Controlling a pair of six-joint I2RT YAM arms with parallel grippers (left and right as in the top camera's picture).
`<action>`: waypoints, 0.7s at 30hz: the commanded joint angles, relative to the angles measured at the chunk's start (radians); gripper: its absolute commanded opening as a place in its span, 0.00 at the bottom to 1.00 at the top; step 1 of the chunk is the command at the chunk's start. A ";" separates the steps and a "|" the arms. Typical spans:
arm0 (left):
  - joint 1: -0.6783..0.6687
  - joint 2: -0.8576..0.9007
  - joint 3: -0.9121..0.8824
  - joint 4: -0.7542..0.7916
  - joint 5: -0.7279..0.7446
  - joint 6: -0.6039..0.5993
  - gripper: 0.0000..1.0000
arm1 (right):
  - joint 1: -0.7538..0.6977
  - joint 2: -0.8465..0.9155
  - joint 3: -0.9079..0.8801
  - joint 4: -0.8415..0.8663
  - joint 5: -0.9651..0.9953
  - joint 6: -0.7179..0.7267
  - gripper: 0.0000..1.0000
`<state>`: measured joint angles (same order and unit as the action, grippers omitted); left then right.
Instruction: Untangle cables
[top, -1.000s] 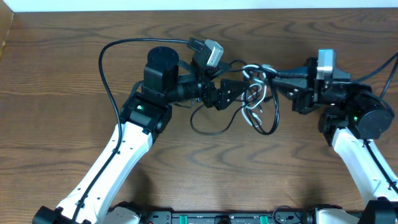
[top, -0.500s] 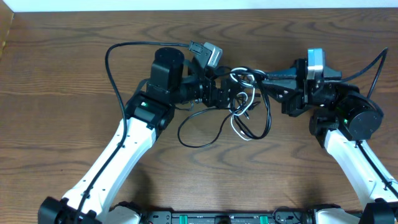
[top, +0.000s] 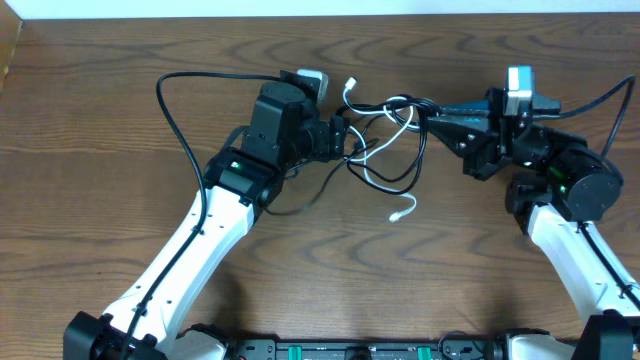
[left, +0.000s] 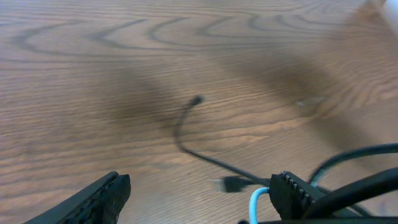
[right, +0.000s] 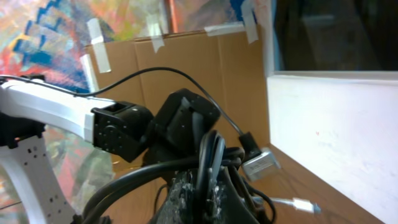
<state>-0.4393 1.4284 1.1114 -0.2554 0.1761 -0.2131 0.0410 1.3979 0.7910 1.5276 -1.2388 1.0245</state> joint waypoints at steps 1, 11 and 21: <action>0.052 0.008 0.005 -0.043 -0.169 -0.015 0.76 | -0.052 -0.024 0.015 0.047 0.090 0.050 0.01; 0.135 -0.010 0.005 -0.051 -0.175 -0.035 0.36 | -0.131 -0.023 0.015 -0.026 0.020 0.120 0.18; 0.136 -0.093 0.005 -0.058 -0.158 -0.035 0.30 | -0.142 -0.023 0.015 -0.165 -0.014 0.066 0.34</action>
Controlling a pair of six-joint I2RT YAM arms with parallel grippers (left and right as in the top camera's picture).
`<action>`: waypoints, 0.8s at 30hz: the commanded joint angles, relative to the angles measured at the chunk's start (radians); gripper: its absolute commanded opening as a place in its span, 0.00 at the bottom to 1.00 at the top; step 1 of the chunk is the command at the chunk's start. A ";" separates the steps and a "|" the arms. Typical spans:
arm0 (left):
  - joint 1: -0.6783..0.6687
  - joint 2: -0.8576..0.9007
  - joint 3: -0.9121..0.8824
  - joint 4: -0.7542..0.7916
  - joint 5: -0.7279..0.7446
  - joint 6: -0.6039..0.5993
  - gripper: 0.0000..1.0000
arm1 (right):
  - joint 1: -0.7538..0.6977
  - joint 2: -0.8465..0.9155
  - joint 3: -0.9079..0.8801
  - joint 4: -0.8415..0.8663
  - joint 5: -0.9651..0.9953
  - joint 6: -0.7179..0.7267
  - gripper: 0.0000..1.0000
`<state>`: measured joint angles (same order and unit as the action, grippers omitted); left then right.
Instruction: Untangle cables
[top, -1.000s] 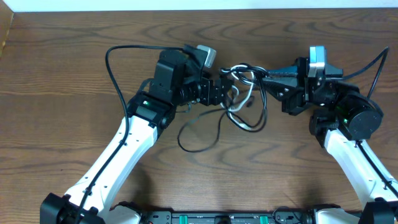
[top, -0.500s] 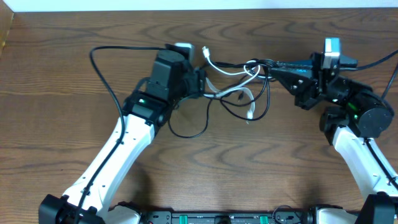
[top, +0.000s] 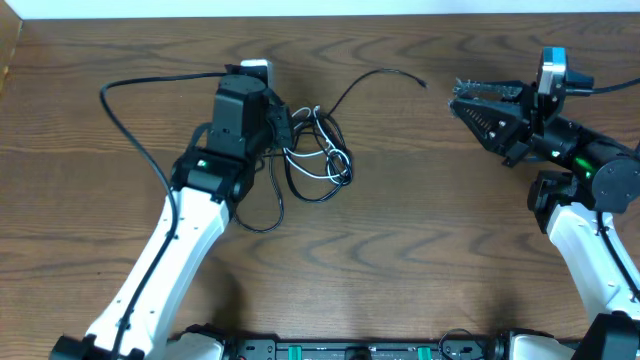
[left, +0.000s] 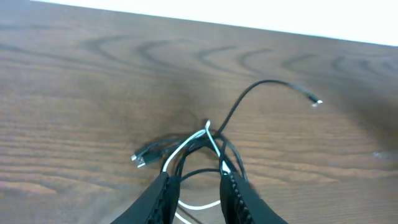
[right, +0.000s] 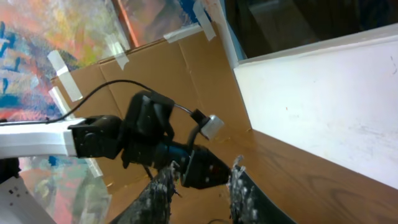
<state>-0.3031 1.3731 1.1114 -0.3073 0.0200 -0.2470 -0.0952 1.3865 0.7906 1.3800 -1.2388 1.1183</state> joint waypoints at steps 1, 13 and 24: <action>0.000 -0.039 0.005 -0.010 -0.002 -0.001 0.34 | -0.006 -0.012 0.015 -0.033 -0.025 -0.042 0.41; 0.000 -0.034 0.005 -0.082 -0.003 -0.001 0.68 | 0.037 -0.012 0.015 -0.822 0.009 -0.557 0.89; -0.001 -0.034 0.005 -0.130 -0.002 -0.002 0.83 | 0.274 -0.011 0.015 -1.284 0.389 -0.887 0.99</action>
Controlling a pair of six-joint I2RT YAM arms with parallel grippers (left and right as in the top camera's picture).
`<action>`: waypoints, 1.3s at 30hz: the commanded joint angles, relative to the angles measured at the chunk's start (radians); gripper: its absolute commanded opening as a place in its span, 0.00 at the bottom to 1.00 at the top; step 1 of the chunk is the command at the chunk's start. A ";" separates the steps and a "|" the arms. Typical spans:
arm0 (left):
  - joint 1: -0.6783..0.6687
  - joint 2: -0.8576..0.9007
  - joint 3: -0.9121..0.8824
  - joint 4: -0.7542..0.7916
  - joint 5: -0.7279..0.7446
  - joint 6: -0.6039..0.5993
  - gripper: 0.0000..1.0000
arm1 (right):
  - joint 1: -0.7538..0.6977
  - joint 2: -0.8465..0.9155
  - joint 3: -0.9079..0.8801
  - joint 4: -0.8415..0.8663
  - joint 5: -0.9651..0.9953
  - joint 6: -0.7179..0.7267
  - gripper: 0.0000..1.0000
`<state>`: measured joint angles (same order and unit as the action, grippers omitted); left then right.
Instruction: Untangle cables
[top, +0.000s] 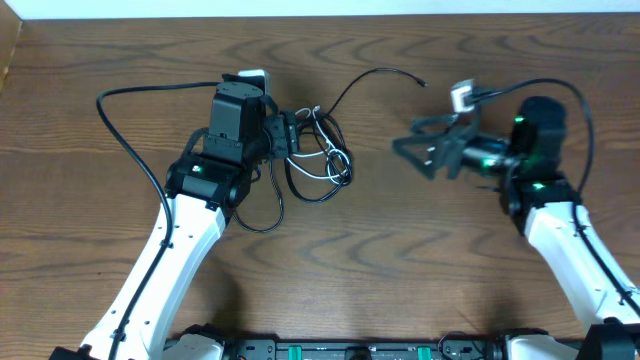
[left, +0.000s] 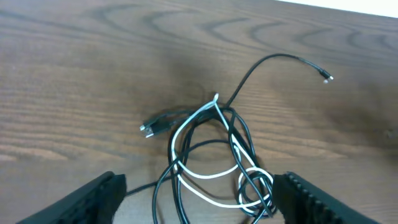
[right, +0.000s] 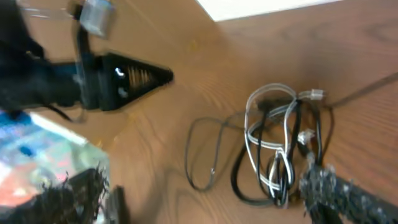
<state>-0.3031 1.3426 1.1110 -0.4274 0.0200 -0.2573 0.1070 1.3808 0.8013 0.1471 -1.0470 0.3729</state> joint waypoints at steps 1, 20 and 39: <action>-0.001 -0.003 0.006 -0.012 -0.002 0.009 0.85 | 0.098 -0.005 0.004 -0.079 0.260 -0.148 0.99; -0.001 -0.003 0.006 -0.013 -0.003 0.009 0.99 | 0.310 0.343 0.003 0.061 0.479 -0.003 0.98; -0.001 -0.003 0.006 -0.013 -0.003 0.009 0.98 | 0.336 0.549 0.003 0.336 0.465 0.082 0.66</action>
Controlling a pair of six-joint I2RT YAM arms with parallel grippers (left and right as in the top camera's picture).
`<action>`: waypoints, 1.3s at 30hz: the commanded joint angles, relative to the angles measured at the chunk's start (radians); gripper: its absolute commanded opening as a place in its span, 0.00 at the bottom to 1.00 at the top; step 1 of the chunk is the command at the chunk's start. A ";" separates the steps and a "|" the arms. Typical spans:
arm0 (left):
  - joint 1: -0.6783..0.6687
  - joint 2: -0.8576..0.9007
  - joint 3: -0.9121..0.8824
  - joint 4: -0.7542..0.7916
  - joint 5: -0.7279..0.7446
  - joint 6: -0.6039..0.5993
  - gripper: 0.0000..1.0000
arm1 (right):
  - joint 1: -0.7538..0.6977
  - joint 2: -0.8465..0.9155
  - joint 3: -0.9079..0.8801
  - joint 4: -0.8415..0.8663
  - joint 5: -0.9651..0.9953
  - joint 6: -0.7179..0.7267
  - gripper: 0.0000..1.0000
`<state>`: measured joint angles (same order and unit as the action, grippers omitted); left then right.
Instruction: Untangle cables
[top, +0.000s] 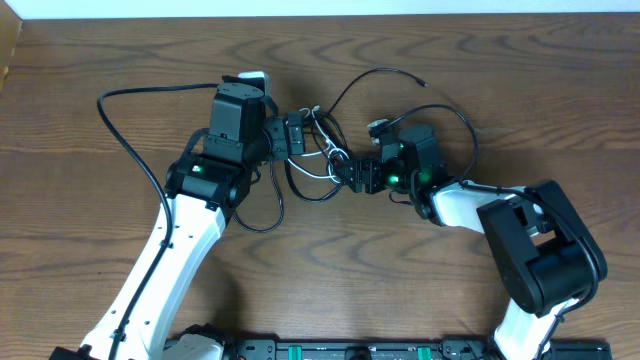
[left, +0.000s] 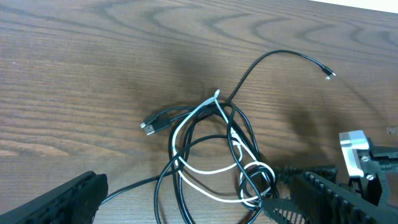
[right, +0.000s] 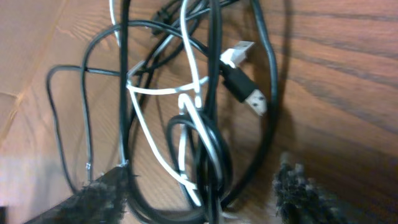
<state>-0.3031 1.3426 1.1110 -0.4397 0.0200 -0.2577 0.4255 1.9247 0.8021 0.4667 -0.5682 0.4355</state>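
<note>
A tangle of black and white cables lies on the wooden table between both arms. In the left wrist view the tangle has a dark USB plug at its left. One thin black lead arcs away to the far right. My left gripper hovers open just behind it, fingers wide apart. My right gripper is open at the tangle's right edge. Its fingers straddle a knot of black and white loops. A black USB plug and a white plug lie just beyond.
A loose black loop trails from the tangle toward the left arm. The thin lead's tip rests behind the right arm. A camera cable arches over the left arm. The table's far edge meets a white strip.
My right gripper was open in mid-table, well right of the tangle; now it is at the tangle with its fingers either side of the knot. The left gripper stays open and has barely moved.
At first both grippers met over the tangle in mid-table, the right shut on black cables. Then the tangle lay further left with the left gripper shut on it, the right empty at far right. Then the left stood open above it. Now the right straddles the knot.
</note>
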 joint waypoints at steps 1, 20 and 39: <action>-0.001 -0.003 0.006 -0.001 -0.003 0.010 0.98 | 0.023 0.005 0.003 0.024 -0.013 0.020 0.59; -0.001 -0.003 0.006 -0.001 -0.003 0.009 0.98 | 0.131 0.006 0.003 0.025 0.183 -0.032 0.47; -0.001 -0.003 0.006 -0.001 -0.003 0.010 0.98 | 0.201 0.066 0.003 0.144 0.286 -0.156 0.32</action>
<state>-0.3031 1.3426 1.1110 -0.4400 0.0204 -0.2577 0.6186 1.9766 0.8024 0.6033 -0.2966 0.3172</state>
